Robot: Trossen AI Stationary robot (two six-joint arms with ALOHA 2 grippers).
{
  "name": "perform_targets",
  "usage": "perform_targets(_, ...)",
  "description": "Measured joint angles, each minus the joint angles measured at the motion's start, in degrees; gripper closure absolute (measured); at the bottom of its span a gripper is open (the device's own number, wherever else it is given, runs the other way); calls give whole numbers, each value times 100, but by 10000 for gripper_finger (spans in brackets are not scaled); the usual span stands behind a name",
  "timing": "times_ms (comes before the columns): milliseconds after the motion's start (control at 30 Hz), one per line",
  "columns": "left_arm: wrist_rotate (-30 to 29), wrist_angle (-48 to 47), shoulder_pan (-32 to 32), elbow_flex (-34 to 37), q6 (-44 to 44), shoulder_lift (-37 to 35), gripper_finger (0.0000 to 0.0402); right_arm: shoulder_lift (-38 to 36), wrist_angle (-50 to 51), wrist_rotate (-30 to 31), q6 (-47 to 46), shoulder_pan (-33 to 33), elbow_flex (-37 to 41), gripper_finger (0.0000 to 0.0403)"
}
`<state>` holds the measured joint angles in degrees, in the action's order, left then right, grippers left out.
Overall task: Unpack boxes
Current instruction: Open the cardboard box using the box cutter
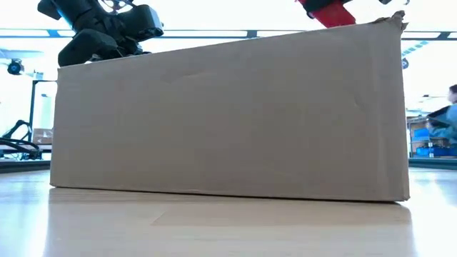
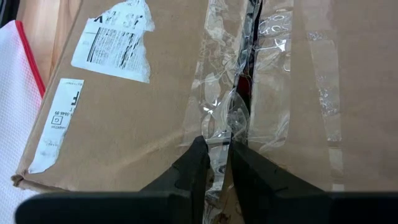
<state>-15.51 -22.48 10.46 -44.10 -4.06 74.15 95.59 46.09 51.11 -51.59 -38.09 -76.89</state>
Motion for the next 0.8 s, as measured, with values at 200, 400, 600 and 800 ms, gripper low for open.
perform_targets(200,0,4,0,0,12,0,338,20,-61,-168,213,218,119,384)
perform_targets(400,1,8,0,0,12,0,338,17,-60,-321,321,372,209,384)
perform_targets(600,3,11,0,0,12,0,338,17,-67,-363,410,469,315,384)
perform_targets(800,5,13,0,0,12,0,338,16,-320,-498,458,529,569,384)
